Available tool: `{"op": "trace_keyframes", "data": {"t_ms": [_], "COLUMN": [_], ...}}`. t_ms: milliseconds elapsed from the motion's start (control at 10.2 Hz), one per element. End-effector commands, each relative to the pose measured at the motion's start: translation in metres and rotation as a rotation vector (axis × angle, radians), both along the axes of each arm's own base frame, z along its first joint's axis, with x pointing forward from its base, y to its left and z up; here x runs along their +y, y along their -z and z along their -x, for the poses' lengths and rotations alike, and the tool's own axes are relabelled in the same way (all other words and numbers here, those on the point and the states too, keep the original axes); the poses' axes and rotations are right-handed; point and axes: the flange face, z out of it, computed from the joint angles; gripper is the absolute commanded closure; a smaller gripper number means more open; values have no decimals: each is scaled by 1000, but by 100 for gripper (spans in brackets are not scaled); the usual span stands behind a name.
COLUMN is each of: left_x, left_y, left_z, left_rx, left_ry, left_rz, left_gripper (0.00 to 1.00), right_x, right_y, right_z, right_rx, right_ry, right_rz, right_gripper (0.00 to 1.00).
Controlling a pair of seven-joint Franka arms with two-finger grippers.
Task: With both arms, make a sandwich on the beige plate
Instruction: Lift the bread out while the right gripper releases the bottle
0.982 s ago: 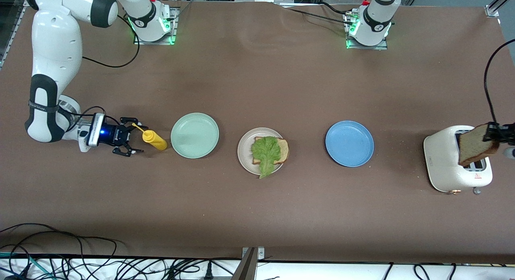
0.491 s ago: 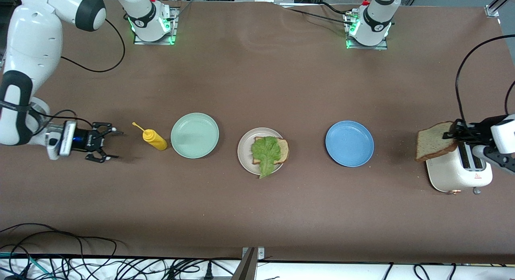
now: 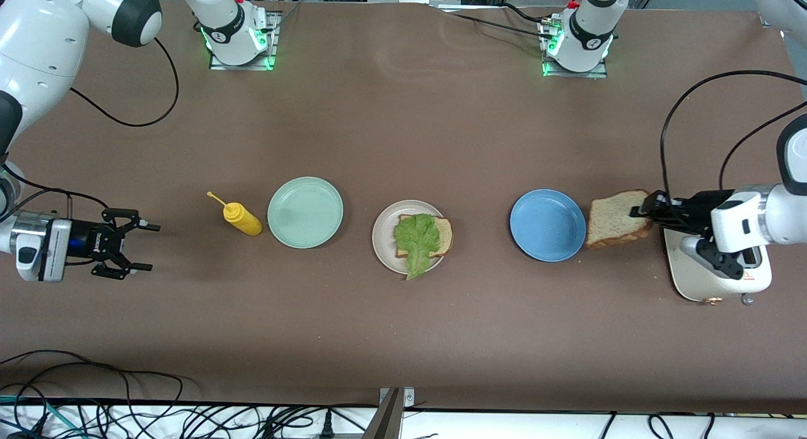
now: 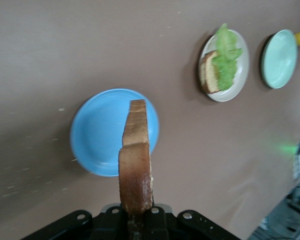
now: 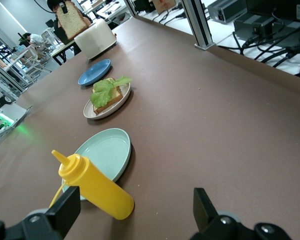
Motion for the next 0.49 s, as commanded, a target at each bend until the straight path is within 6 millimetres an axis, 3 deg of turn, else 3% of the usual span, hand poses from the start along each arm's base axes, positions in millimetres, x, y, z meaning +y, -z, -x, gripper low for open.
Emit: {"op": "trace_keyframes", "data": {"t_ms": [0,98,393], "left_x": [-57,-84,-111], "left_y": [13,26,59], "left_z": [1,-1,-7], "left_rx": [110,159,277], "left_ry": [-69,-100,-184], "left_rz": [-5,35,205], "left_gripper": [100,100,100], "right_x": [-6,-7,15], "right_y": [-1,-4,-34], "right_z": [-1,-1,-10], "right_rx": [53,116,228], "right_ry": [20,59,105], "right_rz": [31,30,129], "right_gripper": [0,0,0]}}
